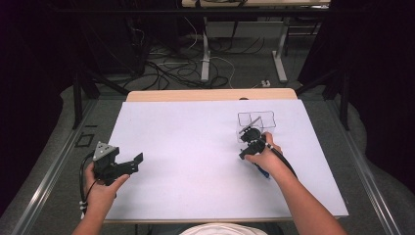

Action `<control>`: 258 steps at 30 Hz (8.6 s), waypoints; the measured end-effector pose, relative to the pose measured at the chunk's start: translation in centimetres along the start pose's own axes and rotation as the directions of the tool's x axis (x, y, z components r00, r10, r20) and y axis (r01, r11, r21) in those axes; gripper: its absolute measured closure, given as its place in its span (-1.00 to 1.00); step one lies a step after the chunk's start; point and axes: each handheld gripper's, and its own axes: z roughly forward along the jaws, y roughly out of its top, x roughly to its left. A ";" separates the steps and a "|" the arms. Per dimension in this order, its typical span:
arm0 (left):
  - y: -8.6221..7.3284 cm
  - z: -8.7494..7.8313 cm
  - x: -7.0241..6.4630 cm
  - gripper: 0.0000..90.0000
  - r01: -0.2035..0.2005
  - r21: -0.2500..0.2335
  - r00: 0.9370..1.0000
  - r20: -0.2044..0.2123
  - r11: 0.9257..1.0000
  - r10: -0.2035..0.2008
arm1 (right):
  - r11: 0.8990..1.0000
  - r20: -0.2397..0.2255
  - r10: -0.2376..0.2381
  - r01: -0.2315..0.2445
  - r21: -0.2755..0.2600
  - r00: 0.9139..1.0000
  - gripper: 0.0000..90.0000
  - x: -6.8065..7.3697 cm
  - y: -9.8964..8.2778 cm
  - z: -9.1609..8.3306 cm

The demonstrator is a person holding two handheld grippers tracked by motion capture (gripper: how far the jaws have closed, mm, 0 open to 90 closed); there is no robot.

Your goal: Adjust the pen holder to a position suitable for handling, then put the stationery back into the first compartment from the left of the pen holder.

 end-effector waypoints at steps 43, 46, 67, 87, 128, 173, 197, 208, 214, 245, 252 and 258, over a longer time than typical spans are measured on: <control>-0.1 0.1 0.0 -0.87 -0.004 0.004 1.000 -0.001 1.000 0.004 | 0.992 0.034 0.030 -0.034 0.124 0.999 0.76 -0.1 0.5 0.2; -0.1 0.1 0.0 -0.87 -0.003 0.004 1.000 0.000 1.000 0.003 | 0.989 0.033 0.028 -0.032 0.142 0.999 0.76 0.0 0.7 0.2; -0.1 0.1 0.0 -0.87 -0.002 0.008 1.000 -0.001 1.000 0.002 | 0.979 0.054 -0.001 -0.010 0.203 0.999 0.78 0.0 1.4 -0.2; -0.1 0.1 0.0 -0.86 0.002 0.011 1.000 -0.002 1.000 -0.002 | 0.991 0.028 0.033 -0.037 0.131 0.999 0.78 -0.2 1.8 -2.2; -0.2 0.1 -0.1 -0.86 0.003 0.011 1.000 -0.005 1.000 -0.003 | 0.941 -0.143 0.119 -0.158 -0.301 0.983 0.78 -1.8 1.9 -8.6; -0.3 0.2 0.0 -0.86 0.000 0.004 1.000 -0.008 1.000 0.000 | 0.706 -0.196 0.172 -0.260 -0.659 0.965 0.78 -2.9 4.5 -14.0; -0.3 0.2 0.0 -0.86 0.000 0.006 1.000 -0.005 1.000 0.000 | 0.659 -0.122 0.218 -0.239 -0.713 0.968 0.78 -3.4 6.9 -13.8; -0.3 0.2 0.0 -0.86 -0.001 0.005 1.000 -0.004 1.000 0.001 | 0.638 -0.092 0.255 -0.239 -0.732 0.962 0.78 -3.9 7.5 -12.4; -0.3 0.2 0.0 -0.86 -0.002 0.007 1.000 -0.004 1.000 0.002 | 0.641 -0.069 0.266 -0.230 -0.732 0.962 0.78 -4.0 7.8 -11.4; -0.4 0.2 0.0 -0.86 -0.001 0.009 1.000 -0.002 1.000 0.001 | 0.694 -0.002 0.260 -0.188 -0.695 0.966 0.78 -3.6 8.1 -7.1; -0.4 0.2 0.0 -0.86 0.001 0.010 1.000 -0.003 1.000 -0.001 | 0.705 0.018 0.256 -0.174 -0.687 0.966 0.78 -3.7 7.7 -6.6; -0.4 0.2 0.0 -0.86 0.001 0.011 1.000 -0.003 1.000 -0.001 | 0.709 0.012 0.259 -0.182 -0.682 0.966 0.78 -3.8 7.3 -6.1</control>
